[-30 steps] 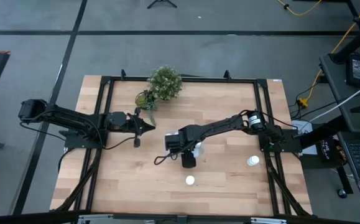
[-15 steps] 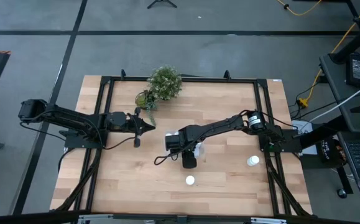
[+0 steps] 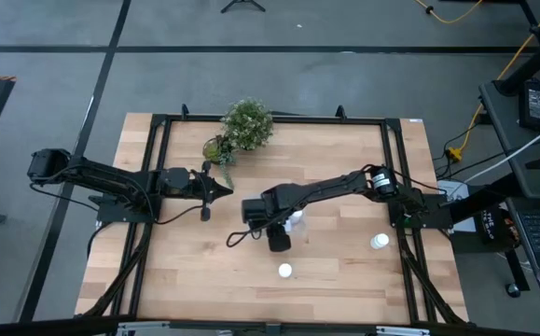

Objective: Pick and place pill bottles into a basket
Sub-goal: Put the top pill bottle into the bin

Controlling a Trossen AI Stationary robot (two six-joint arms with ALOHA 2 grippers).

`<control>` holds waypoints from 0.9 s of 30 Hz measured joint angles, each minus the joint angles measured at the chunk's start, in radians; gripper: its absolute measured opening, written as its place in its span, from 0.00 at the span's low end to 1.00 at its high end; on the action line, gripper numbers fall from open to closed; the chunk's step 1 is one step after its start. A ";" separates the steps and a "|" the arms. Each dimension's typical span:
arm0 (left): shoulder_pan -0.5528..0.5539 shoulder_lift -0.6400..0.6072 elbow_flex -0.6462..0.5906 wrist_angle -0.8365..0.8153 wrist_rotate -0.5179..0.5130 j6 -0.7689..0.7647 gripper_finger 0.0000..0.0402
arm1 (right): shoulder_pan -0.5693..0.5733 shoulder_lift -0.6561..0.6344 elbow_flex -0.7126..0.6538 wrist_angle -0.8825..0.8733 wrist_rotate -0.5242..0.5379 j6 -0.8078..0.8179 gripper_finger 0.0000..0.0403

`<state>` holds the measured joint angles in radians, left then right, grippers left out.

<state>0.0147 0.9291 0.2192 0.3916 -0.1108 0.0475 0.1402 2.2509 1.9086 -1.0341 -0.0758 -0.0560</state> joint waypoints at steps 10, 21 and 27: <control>0.000 0.000 0.000 0.000 0.000 0.000 0.02 | 0.000 -0.002 0.110 -0.075 0.003 -0.040 0.37; 0.000 0.000 0.000 0.000 0.000 0.000 0.02 | 0.000 -0.080 0.143 -0.121 0.003 -0.063 0.37; 0.000 0.000 0.000 0.000 0.000 0.000 0.02 | 0.010 -0.174 0.063 0.000 0.007 -0.063 0.37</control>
<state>0.0151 0.9291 0.2192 0.3912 -0.1112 0.0475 0.1504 2.0765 1.9718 -1.0341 -0.0686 -0.1189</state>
